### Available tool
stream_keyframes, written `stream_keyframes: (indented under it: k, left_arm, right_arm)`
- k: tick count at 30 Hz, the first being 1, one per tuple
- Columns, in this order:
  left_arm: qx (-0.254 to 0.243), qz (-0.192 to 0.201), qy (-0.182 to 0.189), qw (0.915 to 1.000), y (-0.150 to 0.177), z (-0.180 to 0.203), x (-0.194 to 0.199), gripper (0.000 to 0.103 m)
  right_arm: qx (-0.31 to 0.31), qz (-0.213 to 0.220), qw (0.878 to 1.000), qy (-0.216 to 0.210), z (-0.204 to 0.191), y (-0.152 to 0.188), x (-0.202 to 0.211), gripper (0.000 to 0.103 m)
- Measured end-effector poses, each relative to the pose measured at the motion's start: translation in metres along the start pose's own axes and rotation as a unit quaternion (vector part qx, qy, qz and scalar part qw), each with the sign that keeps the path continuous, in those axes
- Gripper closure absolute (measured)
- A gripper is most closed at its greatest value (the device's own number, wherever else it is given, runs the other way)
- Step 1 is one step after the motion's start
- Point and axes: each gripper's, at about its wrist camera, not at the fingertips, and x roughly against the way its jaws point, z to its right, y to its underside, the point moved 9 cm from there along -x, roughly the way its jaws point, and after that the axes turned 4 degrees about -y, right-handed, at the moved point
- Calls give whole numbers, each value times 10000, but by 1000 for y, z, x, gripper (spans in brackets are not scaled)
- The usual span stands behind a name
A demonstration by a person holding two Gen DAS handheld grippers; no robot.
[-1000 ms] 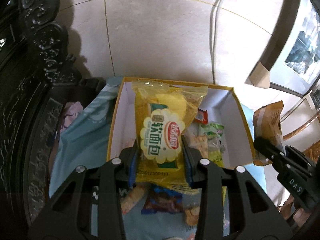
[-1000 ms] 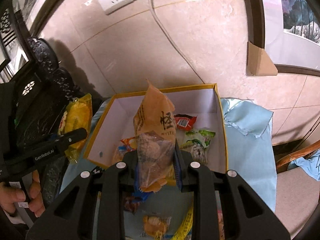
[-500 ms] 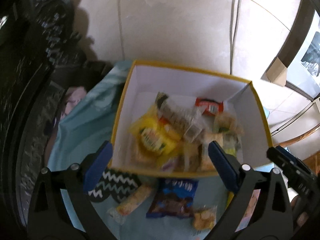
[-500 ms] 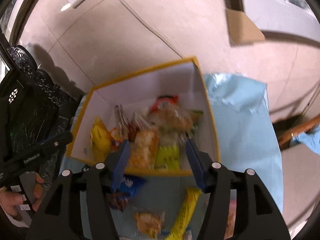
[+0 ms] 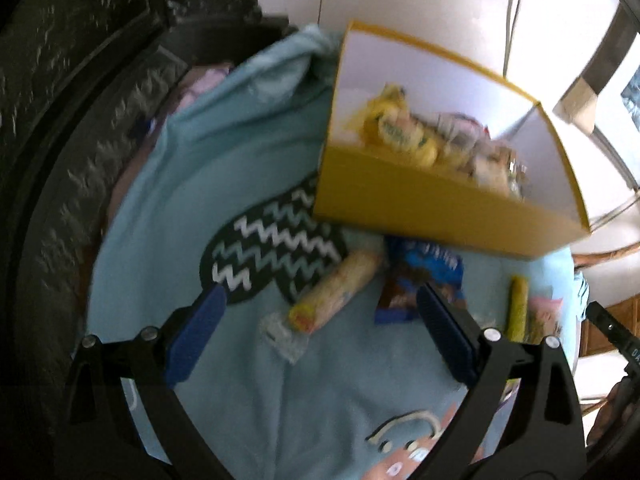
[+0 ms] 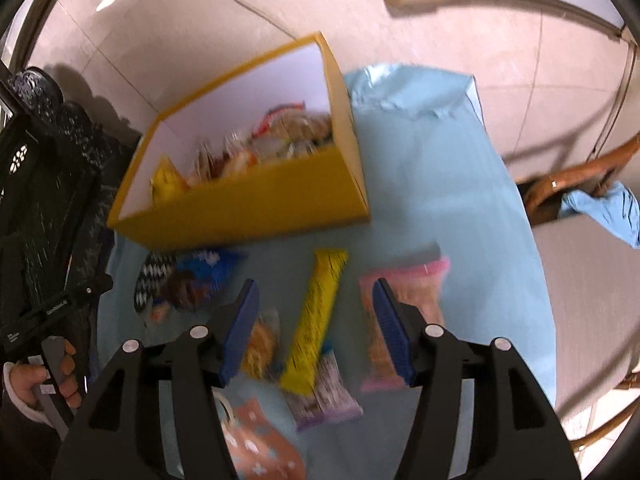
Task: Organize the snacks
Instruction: 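Grasp the long white rice-cake roll with left tool while right tool grasps pink cracker bag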
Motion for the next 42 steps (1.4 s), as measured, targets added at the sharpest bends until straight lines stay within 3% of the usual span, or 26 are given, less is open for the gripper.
stream_keyframes:
  k: [5, 12, 16, 18, 20, 24, 27, 35, 38, 42]
  left_arm:
    - [-321, -227, 12, 9992, 23, 7, -24, 6]
    - [-581, -603, -108, 9964, 35, 16, -63, 11]
    - [-694, -693, -69, 9952, 32, 21, -79, 28]
    - [-799, -712, -397, 9935, 30, 17, -89, 35]
    - [-865, -730, -708, 9910, 29, 10, -96, 52]
    - [-679, -739, -450, 9939, 25, 4, -96, 69]
    - [-700, -757, -381, 9939, 28, 1, -95, 75]
    - [-596, -861, -266, 9941, 35, -6, -91, 80]
    - [-561, -868, -238, 9944, 39, -7, -87, 80]
    - [-542, -805, -139, 9952, 40, -4, -81, 83]
  right_arm:
    - [-100, -184, 9998, 2, 8, 23, 0, 43]
    - [-185, -246, 9995, 21, 14, 26, -2, 43]
    - [-209, -290, 9993, 73, 18, 26, -7, 43]
    - [-194, -348, 9991, 123, 19, 28, -12, 43]
    - [-134, -392, 9988, 277, 24, 30, -17, 43]
    - [292, -359, 9925, 1128, 42, 30, -24, 43]
    - [580, -474, 9862, 1479, 51, 30, -35, 43]
    - [844, -856, 9789, 1654, 65, 36, -79, 41]
    - [923, -837, 9798, 1561, 62, 36, -74, 53]
    - [833, -664, 9869, 1212, 51, 36, -53, 54]
